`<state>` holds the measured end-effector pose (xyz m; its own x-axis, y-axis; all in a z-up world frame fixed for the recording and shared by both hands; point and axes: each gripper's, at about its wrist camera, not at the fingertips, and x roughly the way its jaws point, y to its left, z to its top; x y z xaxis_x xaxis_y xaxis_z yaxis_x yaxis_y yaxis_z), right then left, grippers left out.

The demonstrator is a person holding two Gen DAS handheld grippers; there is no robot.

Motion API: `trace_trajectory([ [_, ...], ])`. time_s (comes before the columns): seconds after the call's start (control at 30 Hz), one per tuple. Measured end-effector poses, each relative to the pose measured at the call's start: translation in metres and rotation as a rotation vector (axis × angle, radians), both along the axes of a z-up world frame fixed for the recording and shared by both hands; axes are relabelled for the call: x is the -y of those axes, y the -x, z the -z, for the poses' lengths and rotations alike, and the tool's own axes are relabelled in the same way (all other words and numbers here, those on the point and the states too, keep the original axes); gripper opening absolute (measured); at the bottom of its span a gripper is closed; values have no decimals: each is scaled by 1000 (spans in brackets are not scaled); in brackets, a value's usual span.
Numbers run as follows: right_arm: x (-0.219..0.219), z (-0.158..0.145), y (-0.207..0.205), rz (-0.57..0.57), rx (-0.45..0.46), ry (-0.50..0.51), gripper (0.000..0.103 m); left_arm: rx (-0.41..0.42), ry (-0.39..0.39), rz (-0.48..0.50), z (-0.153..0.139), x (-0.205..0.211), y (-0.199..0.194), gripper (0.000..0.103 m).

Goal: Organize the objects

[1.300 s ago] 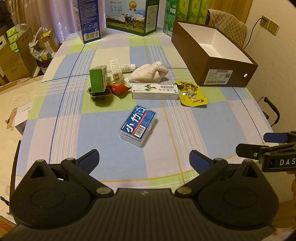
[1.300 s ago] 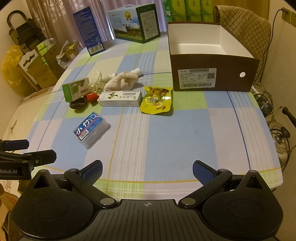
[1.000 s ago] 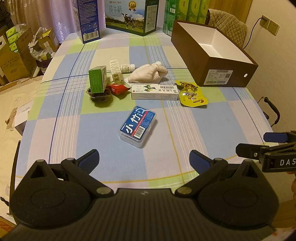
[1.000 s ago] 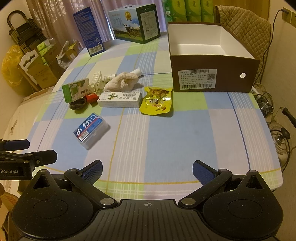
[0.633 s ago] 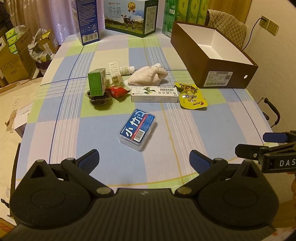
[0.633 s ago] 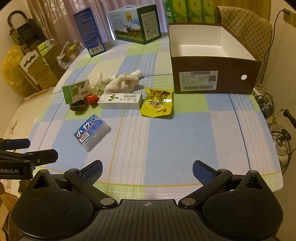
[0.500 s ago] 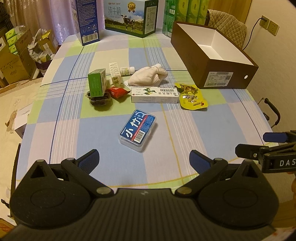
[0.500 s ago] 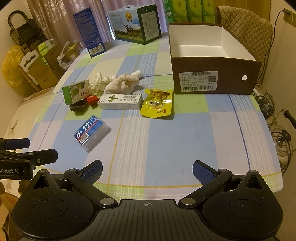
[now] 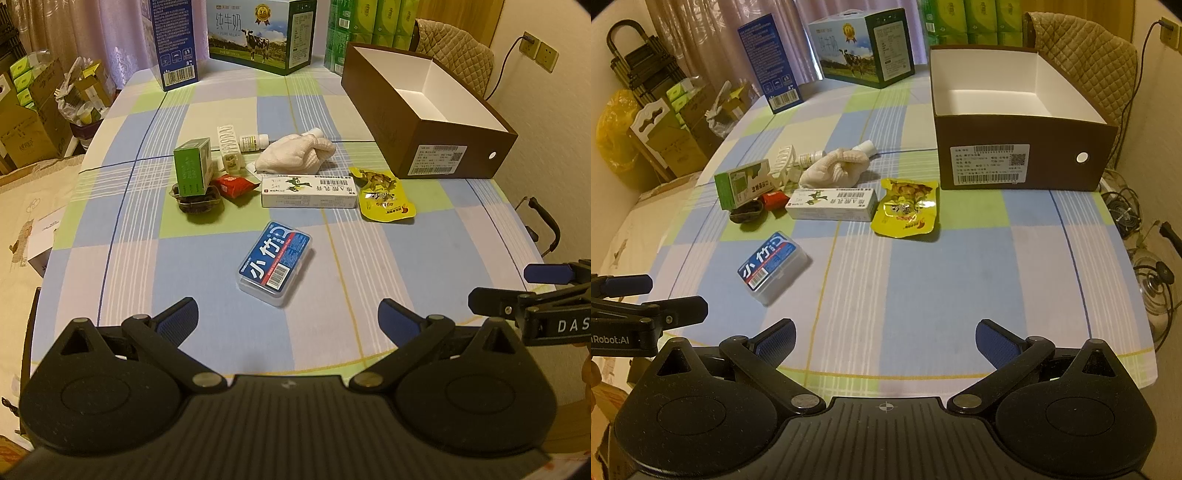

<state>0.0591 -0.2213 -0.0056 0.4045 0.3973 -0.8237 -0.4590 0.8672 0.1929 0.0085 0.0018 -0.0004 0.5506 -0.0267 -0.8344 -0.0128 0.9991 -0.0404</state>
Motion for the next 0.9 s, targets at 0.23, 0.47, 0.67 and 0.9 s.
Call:
trace_trajectory([
  [0.23, -2, 0, -4, 0, -2, -1, 101, -5, 0, -2, -1, 1, -3, 102],
  [0.47, -3, 1, -11, 0, -4, -11, 101, -9, 4, 4, 0, 0, -7, 102],
  [0.67, -1, 0, -15, -4, -3, -18, 101, -21, 18, 11, 6, -1, -18, 102],
  [0.9, 2, 1, -25, 9, -5, -22, 101, -19, 9, 2, 9, -4, -25, 102],
])
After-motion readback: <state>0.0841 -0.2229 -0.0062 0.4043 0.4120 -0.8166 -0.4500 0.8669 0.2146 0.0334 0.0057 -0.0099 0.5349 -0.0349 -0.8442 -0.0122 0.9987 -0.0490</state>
